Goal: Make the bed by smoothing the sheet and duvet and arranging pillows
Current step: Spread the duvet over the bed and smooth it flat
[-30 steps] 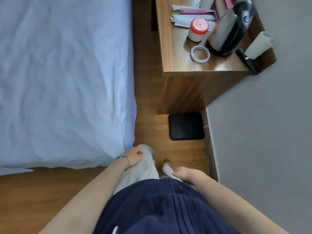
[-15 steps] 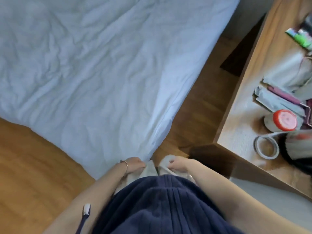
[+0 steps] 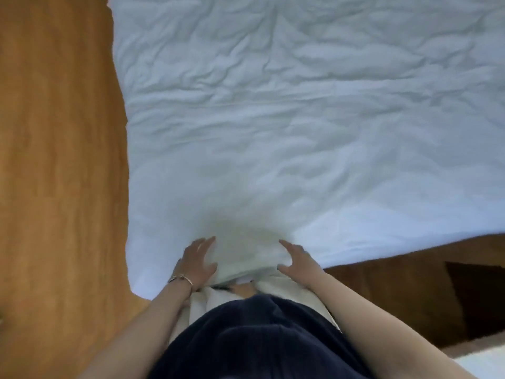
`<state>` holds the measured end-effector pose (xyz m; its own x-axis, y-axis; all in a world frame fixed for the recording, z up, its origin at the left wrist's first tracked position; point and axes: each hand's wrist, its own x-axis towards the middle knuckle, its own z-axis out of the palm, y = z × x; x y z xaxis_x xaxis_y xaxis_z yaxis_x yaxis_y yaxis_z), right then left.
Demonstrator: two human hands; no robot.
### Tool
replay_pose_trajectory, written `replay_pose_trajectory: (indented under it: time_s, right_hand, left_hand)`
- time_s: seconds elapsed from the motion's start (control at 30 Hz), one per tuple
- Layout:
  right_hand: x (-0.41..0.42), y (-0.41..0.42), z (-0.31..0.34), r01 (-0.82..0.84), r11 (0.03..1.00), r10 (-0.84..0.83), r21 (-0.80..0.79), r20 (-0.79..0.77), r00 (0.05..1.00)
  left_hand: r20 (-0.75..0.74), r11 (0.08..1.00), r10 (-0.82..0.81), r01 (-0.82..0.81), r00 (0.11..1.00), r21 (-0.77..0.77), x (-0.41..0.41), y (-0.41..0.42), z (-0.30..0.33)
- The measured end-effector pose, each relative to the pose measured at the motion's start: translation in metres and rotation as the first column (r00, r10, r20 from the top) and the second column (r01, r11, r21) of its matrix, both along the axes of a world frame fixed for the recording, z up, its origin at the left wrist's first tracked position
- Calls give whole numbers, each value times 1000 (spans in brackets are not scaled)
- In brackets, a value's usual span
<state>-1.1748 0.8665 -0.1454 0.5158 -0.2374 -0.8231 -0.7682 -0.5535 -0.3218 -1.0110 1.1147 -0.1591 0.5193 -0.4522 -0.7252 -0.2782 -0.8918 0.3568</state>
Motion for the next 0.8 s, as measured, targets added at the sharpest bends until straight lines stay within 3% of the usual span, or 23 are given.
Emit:
replay_pose_trajectory:
  time_s: [0.1,0.2,0.3,0.53,0.6,0.7,0.8]
  right_hand:
    - [5,-32,-6,-451,865,463,-219,3,886]
    - [11,-35,-31,-561,806,562,-188,-56,825]
    - [13,-19,-69,-558,796,558,-234,-73,827]
    - [2,-14,-104,-378,707,572,-598,169,803]
    - [9,-20,-102,-280,731,531,-622,261,806]
    - [23,-28,-97,-239,731,499,-640,262,826]
    - [52,-42,-82,-265,798,459,-541,260,850]
  left_hand:
    - [58,995,52,-57,997,87,-23,-9,-1]
    - [27,972,-47,39,999,231,-42,-12,-14]
    - [58,953,-148,126,987,274,-46,-12,-45]
    - [149,971,-136,101,979,217,-42,-3,-73]
    - [170,966,-161,120,972,229,-42,-4,-69]
    - [186,954,-208,158,960,254,-35,-8,-59]
    - [285,987,-125,91,950,129,-18,-13,-44]
